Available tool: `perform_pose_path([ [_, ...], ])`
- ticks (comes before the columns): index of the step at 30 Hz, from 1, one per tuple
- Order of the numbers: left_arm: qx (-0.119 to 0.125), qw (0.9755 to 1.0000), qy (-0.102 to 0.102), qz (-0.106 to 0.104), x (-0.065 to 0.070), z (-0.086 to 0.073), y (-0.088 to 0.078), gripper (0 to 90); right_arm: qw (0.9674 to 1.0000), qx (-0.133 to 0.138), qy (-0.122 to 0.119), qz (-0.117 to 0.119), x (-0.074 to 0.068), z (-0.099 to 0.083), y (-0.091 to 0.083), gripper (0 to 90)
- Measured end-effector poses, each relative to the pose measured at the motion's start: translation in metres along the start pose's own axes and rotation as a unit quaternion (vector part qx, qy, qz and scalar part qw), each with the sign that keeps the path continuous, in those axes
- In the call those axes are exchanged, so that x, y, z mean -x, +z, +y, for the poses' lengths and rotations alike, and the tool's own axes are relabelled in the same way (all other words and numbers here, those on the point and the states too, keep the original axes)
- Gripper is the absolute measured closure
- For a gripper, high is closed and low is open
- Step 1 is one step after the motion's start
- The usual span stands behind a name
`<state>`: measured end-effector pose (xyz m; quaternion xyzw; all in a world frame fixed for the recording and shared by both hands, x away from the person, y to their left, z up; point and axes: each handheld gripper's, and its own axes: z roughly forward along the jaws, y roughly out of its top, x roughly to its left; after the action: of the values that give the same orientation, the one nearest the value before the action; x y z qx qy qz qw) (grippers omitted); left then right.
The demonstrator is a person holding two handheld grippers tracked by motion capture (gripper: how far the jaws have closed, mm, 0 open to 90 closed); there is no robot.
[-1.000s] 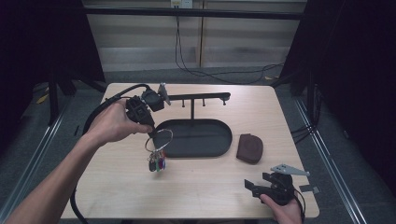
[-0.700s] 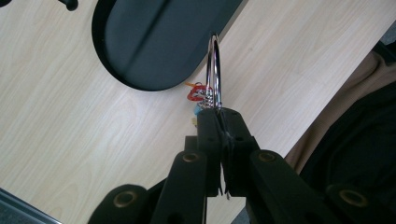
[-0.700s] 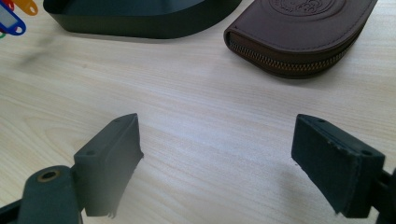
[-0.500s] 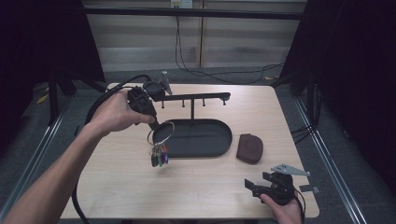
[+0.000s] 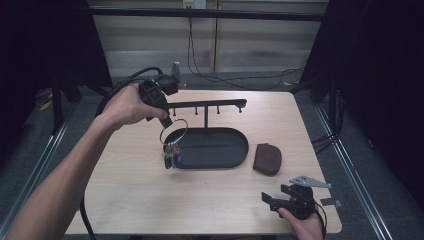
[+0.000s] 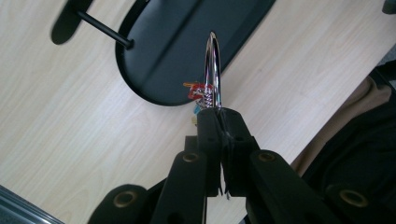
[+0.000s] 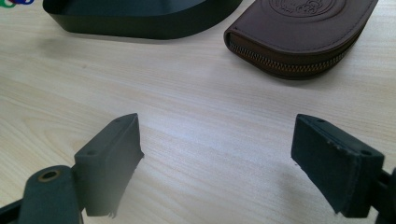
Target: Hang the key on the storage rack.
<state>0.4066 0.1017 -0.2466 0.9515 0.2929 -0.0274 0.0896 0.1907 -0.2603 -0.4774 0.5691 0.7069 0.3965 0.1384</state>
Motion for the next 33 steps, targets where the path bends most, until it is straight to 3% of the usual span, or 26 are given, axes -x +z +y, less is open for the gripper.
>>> perform_pose_path([
  [7,0.002,0.9999,-0.010,-0.002,-0.007,0.011,0.006,87.9,1.0000,-0.004,0.004,0.002,0.002,0.000,0.001,15.7],
  [22,0.004,0.9988,-0.047,0.007,-0.042,0.019,0.018,87.9,1.0000,-0.004,0.001,0.004,0.001,0.000,0.000,15.7],
  [33,-0.009,0.9986,-0.050,0.017,-0.049,0.025,0.027,87.9,1.0000,-0.005,0.001,0.007,0.001,0.000,0.001,15.7],
])
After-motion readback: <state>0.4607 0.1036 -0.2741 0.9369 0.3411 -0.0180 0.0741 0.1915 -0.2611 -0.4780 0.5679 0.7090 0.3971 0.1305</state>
